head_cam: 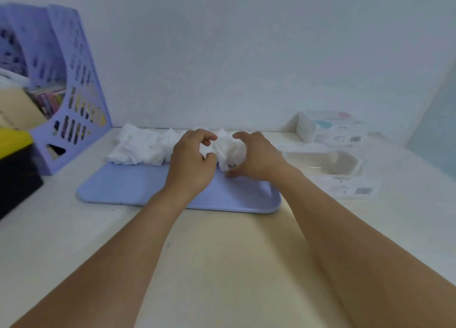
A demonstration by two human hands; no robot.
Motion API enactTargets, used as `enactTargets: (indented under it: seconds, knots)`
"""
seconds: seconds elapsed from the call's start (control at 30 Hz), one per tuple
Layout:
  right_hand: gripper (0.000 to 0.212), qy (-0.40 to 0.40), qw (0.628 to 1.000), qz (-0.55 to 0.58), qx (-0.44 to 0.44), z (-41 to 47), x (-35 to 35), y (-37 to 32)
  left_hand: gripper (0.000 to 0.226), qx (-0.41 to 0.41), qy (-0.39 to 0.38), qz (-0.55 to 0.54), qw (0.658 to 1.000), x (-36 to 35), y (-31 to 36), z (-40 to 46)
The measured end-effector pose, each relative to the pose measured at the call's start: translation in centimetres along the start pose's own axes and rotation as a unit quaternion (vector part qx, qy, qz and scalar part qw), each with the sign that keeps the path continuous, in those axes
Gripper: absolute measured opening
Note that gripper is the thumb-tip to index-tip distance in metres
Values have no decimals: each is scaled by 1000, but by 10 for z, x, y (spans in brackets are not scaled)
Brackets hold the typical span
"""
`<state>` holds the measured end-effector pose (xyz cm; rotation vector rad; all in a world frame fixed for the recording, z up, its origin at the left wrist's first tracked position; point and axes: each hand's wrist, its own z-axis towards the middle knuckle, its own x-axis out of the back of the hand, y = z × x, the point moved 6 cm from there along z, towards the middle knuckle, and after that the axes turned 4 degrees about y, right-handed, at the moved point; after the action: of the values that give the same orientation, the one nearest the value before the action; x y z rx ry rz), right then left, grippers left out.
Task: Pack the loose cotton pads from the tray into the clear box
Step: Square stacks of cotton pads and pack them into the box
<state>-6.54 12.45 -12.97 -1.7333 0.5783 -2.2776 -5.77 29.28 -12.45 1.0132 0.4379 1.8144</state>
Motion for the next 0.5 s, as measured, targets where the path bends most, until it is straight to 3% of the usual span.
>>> enactTargets:
  seconds: [0.13, 0.3, 0.5]
  knots:
    - [90, 14, 1000, 4, 25, 3, -13, 1, 40, -30, -40, 19, 999, -14, 6, -3]
    - [90, 26, 999, 11, 45, -1, -14, 0, 46, -2, -71, 52, 996, -24, 0, -6]
    - [51, 33, 998, 43, 36, -2, -12, 7, 46, 2, -113, 69, 991, -30, -5, -7]
